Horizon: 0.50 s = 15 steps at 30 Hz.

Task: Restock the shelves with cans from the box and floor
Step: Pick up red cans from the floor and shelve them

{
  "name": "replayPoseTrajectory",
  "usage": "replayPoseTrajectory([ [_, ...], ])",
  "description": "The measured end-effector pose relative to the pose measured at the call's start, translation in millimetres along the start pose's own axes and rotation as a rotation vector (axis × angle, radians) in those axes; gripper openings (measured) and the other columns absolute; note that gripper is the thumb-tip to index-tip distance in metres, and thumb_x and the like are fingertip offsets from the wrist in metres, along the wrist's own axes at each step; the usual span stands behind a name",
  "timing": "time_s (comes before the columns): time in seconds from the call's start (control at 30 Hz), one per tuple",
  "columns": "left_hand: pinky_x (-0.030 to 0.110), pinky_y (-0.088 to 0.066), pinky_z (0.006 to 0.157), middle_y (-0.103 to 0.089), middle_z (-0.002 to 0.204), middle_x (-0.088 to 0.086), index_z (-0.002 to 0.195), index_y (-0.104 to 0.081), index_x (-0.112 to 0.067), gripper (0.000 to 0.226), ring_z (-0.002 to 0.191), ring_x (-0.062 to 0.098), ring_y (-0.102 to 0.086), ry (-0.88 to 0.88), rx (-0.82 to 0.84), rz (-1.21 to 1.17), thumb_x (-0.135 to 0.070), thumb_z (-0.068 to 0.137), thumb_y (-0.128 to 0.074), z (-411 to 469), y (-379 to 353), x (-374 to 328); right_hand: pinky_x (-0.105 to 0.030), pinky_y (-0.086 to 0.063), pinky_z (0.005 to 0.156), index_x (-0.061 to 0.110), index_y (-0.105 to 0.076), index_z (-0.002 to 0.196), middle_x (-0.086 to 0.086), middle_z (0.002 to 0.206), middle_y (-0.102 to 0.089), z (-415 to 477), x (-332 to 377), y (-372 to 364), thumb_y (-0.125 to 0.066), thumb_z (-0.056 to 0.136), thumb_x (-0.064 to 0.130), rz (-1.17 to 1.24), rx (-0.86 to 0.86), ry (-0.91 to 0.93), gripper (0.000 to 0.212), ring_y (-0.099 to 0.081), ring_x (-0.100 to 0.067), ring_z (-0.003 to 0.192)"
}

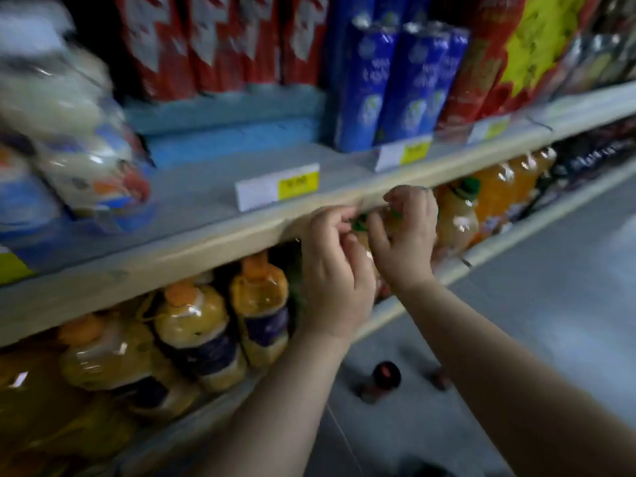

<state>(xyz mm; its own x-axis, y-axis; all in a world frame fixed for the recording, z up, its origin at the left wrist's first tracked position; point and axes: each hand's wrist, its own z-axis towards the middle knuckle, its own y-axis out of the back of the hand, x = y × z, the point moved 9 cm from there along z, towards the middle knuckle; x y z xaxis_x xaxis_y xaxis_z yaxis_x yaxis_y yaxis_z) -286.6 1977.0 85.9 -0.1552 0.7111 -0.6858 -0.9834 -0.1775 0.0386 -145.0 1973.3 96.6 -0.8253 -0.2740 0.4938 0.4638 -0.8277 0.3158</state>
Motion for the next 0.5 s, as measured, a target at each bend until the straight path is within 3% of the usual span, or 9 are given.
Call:
replayPoseTrajectory([
  [0.07,0.033,-0.046,0.086,-0.052,0.107,0.005,0.111,-0.051,-0.007,0.032,0.095,0.026,-0.056,0.287,0.132,0.011,-0.011,0.080,-0.044,-50.8,-30.3,46.4,-0.025,-0.032,0.073,0.018,-0.045,0.092,0.005,0.090,-0.043,-32.0,-42.8,16.6,-0.053,0.076,0.014,-0.098,0.076,-0.095,0.019,-0.044,-0.019,0.084],
  [0.13,0.038,-0.044,0.095,-0.051,0.122,0.011,0.120,-0.048,-0.008,0.039,0.110,0.029,-0.054,0.666,0.401,0.062,-0.012,0.082,-0.052,-120.8,-69.5,97.8,-0.027,-0.036,0.074,0.011,-0.051,0.096,-0.001,0.091,-0.047,-70.2,-97.5,30.2,-0.056,0.076,0.013,-0.231,0.258,-0.286,0.021,-0.047,-0.023,0.087],
  [0.17,0.037,-0.041,0.098,-0.047,0.128,0.013,0.124,-0.046,-0.008,0.044,0.116,0.030,-0.050,0.774,0.558,0.140,-0.011,0.082,-0.056,-155.3,-85.2,113.2,-0.032,-0.040,0.076,0.007,-0.054,0.101,-0.006,0.096,-0.051,-93.7,-127.1,38.5,-0.059,0.077,0.012,-0.317,0.372,-0.397,0.025,-0.050,-0.027,0.091],
  [0.27,0.038,-0.040,0.100,-0.040,0.135,0.013,0.131,-0.040,-0.011,0.056,0.123,0.032,-0.044,0.855,0.872,0.234,-0.015,0.080,-0.061,-224.3,-114.2,135.4,-0.046,-0.046,0.090,0.011,-0.054,0.116,-0.011,0.116,-0.052,-159.7,-198.1,84.6,-0.064,0.080,0.014,-0.516,0.570,-0.746,0.037,-0.054,-0.029,0.105],
  [0.33,0.042,-0.041,0.101,-0.037,0.138,0.012,0.134,-0.036,-0.013,0.060,0.124,0.032,-0.044,0.900,0.976,0.249,-0.015,0.079,-0.060,-249.5,-120.5,149.3,-0.043,-0.046,0.090,0.015,-0.052,0.119,-0.010,0.120,-0.052,-189.1,-222.9,119.6,-0.066,0.081,0.018,-0.568,0.565,-0.930,0.041,-0.054,-0.029,0.108],
  [0.43,0.038,-0.034,0.108,-0.030,0.147,0.011,0.143,-0.024,-0.014,0.076,0.134,0.029,-0.034,0.946,1.120,0.346,-0.015,0.078,-0.065,-283.3,-118.9,175.6,-0.025,-0.041,0.071,0.013,-0.048,0.127,-0.013,0.122,-0.056,-234.2,-252.2,154.4,-0.068,0.084,0.021,-0.581,0.609,-1.211,0.048,-0.055,-0.026,0.097],
  [0.5,0.039,-0.033,0.109,-0.029,0.149,0.011,0.146,-0.018,-0.014,0.086,0.136,0.030,-0.032,0.962,1.178,0.376,-0.020,0.077,-0.070,-303.5,-114.7,184.9,-0.025,-0.040,0.064,0.012,-0.044,0.132,-0.015,0.126,-0.055,-262.8,-267.0,165.4,-0.070,0.084,0.021,-0.511,0.593,-1.392,0.056,-0.053,-0.024,0.089],
])
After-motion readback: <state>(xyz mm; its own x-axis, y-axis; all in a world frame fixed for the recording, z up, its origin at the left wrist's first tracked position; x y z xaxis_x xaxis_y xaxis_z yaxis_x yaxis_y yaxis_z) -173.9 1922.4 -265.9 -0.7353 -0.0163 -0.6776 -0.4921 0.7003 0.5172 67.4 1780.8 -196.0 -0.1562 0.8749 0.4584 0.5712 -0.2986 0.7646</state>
